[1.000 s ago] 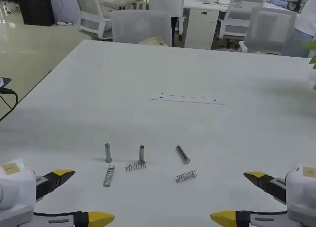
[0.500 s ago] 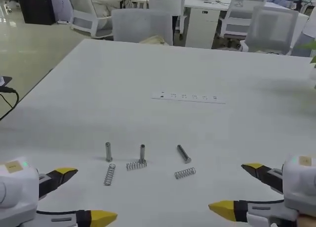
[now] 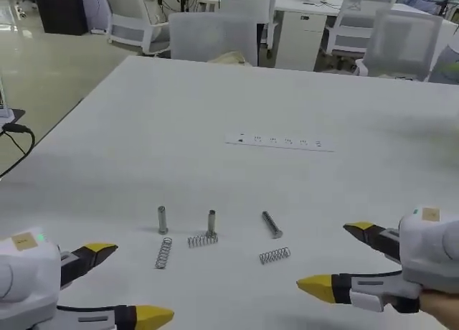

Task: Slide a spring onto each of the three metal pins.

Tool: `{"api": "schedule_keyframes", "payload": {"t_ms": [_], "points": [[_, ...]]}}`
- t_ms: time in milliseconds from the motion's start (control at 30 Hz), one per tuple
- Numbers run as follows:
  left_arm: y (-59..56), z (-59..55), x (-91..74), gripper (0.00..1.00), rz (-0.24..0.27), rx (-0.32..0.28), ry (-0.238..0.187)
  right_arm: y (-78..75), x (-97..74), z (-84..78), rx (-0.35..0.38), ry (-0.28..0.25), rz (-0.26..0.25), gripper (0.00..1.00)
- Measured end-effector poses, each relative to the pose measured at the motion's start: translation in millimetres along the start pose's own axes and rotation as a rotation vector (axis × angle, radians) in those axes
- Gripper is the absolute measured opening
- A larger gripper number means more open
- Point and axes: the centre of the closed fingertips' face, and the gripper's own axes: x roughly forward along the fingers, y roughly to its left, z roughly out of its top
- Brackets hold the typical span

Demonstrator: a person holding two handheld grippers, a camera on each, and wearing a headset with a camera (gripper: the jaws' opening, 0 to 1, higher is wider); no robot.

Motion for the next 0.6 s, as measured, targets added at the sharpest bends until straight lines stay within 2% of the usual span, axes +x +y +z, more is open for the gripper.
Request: {"api": "schedule_keyframes", "payload": {"t_ms": [600], "points": [[0.8, 0.9, -2.3, 0.86, 0.007, -0.002, -0.007, -9.8, 18.5, 6.3, -0.007, 0.032, 0.022, 0.89]]}}
